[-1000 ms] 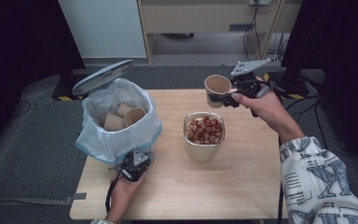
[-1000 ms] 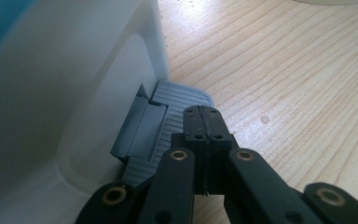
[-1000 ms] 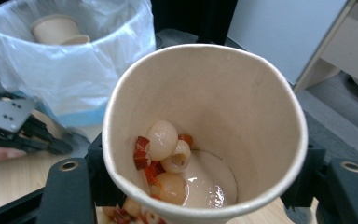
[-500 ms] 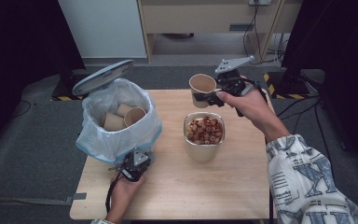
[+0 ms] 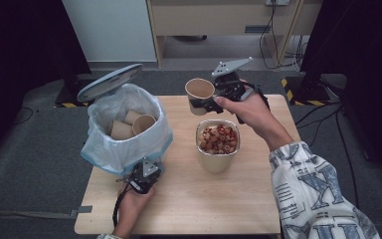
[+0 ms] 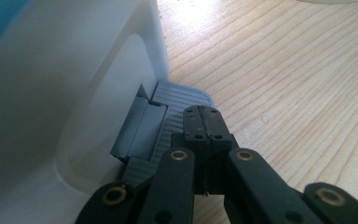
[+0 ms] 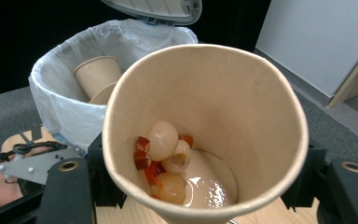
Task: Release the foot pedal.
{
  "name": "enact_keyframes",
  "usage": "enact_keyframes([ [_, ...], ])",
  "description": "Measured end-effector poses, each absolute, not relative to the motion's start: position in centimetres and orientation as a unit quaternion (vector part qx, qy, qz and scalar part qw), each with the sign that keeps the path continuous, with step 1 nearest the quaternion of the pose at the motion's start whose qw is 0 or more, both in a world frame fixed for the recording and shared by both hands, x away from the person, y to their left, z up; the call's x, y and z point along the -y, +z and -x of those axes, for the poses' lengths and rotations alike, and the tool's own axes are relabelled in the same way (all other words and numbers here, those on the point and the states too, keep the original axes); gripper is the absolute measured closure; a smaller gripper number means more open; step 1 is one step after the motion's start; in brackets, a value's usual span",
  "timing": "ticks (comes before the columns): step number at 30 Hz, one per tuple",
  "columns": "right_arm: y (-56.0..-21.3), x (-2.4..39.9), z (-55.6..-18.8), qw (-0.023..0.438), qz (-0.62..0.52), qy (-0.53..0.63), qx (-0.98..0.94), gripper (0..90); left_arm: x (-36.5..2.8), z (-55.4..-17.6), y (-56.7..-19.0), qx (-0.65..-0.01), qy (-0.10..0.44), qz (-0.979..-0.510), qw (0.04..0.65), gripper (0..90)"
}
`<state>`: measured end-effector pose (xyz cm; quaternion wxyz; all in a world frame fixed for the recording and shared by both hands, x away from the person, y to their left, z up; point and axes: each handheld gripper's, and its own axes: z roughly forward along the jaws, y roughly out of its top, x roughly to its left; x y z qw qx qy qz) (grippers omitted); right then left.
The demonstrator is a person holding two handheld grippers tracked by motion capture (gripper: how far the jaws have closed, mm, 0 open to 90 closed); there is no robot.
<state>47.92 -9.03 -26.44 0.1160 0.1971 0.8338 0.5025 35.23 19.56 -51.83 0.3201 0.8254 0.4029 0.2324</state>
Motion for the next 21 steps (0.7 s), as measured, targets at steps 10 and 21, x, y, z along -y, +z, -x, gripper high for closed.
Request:
enact_keyframes([
  [10,-26.0,6.1,-47.6,0.105,-0.191,0.514,-0.83,32.0,-19.5,-35.2,-51.8,-0.402,0.234,-0.826,0.319,89.8],
  [21,-26.0,2.6,-47.5,0.09,-0.184,0.523,-0.827,31.8,-19.5,-35.2,-51.8,-0.402,0.234,-0.826,0.319,89.8],
])
